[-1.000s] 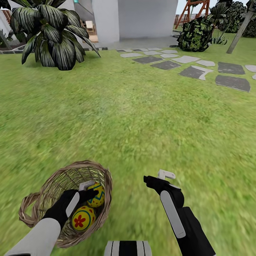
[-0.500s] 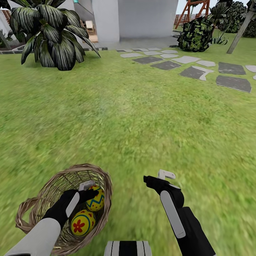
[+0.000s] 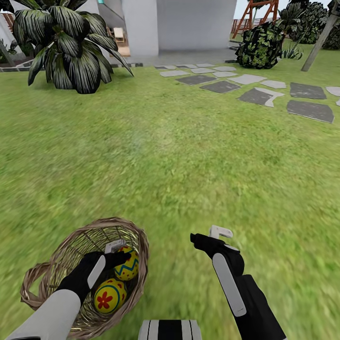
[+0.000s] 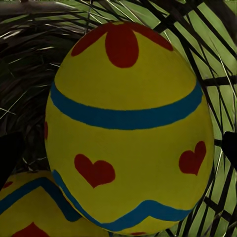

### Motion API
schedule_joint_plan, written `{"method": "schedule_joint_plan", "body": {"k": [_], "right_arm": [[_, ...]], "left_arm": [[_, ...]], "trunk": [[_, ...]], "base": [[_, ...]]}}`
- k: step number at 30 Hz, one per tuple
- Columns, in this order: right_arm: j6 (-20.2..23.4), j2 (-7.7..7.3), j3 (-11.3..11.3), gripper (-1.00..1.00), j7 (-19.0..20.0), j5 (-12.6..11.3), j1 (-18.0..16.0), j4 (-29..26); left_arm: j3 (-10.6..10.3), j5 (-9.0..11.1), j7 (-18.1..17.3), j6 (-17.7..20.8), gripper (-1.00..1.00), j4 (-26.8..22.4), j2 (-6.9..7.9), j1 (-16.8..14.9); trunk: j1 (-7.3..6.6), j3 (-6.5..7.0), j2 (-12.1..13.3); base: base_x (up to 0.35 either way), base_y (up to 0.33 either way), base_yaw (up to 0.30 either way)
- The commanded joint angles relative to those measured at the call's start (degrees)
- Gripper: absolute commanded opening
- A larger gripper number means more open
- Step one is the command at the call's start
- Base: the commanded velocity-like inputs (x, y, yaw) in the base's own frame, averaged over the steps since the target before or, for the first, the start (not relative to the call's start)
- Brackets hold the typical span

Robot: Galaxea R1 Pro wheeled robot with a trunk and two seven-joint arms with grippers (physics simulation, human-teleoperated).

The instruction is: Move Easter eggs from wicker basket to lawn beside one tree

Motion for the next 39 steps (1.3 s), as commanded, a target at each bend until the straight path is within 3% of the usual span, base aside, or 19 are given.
{"method": "schedule_joint_plan", "body": {"k": [1, 24, 39], "right_arm": [[0.1, 0.00, 0.0, 1.00, -0.6, -0.6, 0.0, -0.1], [0.2, 0.01, -0.4, 1.00, -0.6, -0.6, 0.0, -0.1], [0.1, 0.00, -0.3, 1.00, -0.6, -0.6, 0.0, -0.1]], "left_arm": [[0.2, 0.0, -0.2, 0.3, 1.00, -0.1, -0.02, 0.0], [0.3, 0.0, -0.2, 0.2, 1.00, -0.1, -0.02, 0.0], [0.2, 0.0, -0.3, 0.0, 1.00, -0.1, -0.03, 0.0]], "trunk": [[-0.01, -0.04, 0.0], [-0.01, -1.31, 0.0], [-0.01, -1.41, 0.0]], "base": [[0.000, 0.000, 0.000], [0.000, 0.000, 0.000], [0.000, 0.000, 0.000]]}}
